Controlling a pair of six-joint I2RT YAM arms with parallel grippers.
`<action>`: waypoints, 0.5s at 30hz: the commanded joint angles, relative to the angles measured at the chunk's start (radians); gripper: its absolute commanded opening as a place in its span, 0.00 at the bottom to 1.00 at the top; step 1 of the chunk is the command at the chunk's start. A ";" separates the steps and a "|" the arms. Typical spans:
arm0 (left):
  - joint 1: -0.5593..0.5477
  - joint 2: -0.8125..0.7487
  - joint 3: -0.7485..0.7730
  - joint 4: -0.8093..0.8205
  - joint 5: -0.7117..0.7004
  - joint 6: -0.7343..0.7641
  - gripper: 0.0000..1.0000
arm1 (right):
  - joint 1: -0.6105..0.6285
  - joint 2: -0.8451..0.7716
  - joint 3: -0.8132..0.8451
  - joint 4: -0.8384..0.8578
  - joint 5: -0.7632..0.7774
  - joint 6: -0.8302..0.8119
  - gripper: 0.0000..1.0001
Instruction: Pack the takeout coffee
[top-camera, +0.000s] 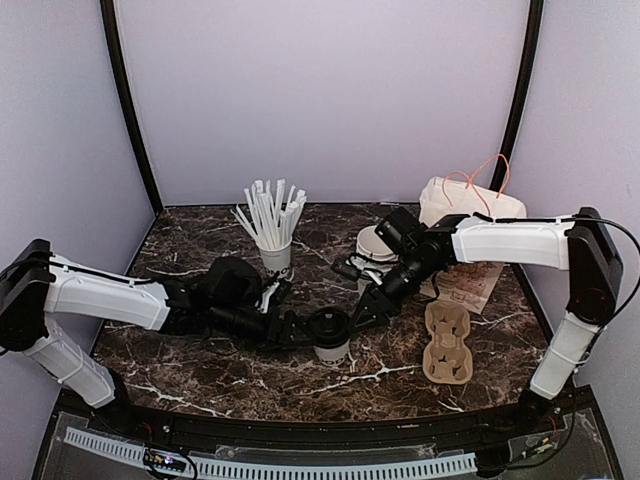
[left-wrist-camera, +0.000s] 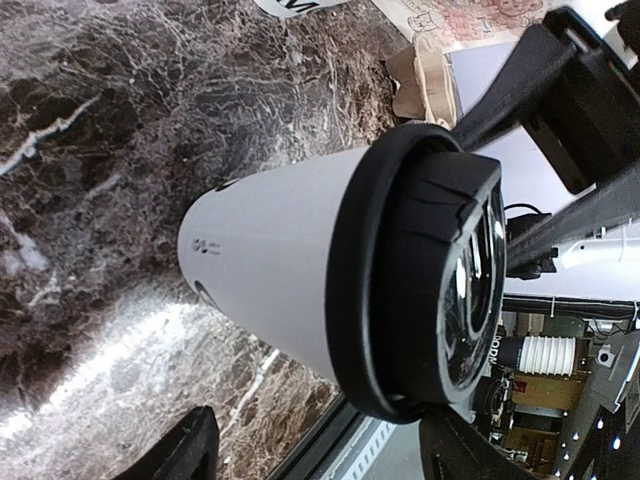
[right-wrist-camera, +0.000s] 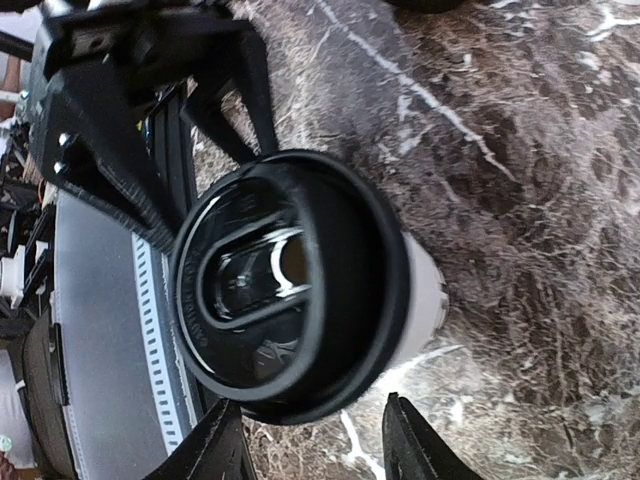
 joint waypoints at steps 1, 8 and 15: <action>0.026 -0.010 0.004 -0.117 -0.036 0.041 0.71 | 0.017 -0.019 0.003 0.007 0.014 -0.017 0.50; 0.063 -0.014 0.058 -0.216 -0.035 0.125 0.72 | 0.018 -0.025 0.002 -0.007 0.014 -0.032 0.49; 0.079 -0.010 0.093 -0.197 -0.032 0.161 0.73 | 0.018 -0.044 -0.019 -0.004 0.035 -0.042 0.49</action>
